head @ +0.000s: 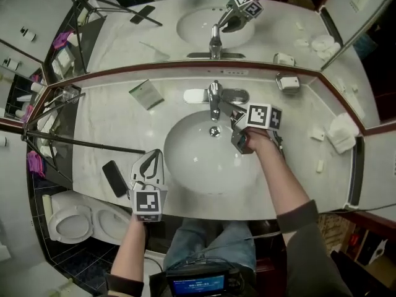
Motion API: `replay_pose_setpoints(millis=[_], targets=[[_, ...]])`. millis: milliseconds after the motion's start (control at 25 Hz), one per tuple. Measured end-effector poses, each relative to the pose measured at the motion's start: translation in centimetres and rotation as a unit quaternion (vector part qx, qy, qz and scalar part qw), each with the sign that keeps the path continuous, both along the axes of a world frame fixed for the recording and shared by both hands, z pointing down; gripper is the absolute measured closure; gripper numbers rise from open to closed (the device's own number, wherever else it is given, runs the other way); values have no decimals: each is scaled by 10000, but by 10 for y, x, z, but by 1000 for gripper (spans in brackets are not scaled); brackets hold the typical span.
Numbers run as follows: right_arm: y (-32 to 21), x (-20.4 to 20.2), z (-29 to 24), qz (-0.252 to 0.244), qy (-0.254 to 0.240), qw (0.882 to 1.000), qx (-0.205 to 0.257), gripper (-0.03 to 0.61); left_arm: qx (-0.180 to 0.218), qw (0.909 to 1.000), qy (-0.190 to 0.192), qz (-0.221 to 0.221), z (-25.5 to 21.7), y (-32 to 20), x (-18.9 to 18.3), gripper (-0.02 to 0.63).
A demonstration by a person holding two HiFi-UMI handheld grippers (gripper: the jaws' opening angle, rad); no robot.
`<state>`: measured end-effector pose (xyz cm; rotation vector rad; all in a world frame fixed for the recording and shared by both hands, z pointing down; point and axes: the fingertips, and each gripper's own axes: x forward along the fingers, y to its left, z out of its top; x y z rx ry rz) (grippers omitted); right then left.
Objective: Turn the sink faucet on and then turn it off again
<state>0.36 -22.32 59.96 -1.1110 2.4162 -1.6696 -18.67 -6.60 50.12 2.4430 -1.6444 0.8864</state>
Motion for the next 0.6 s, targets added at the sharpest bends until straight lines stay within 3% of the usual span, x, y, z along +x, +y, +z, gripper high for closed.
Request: replay_pose_setpoints(millis=[360, 520, 600], targets=[[-15, -20, 20, 61, -843, 9950, -537, 454, -255, 9997, 57, -9, 57, 4, 10, 612], [-16, -25, 20, 66, -1397, 9872, -770, 456, -370, 9993, 30, 8, 75, 5, 17, 612], [-19, -28, 23, 252, -1821, 9772, -1058, 454, -397, 9991, -21, 114, 83, 7, 21, 612]])
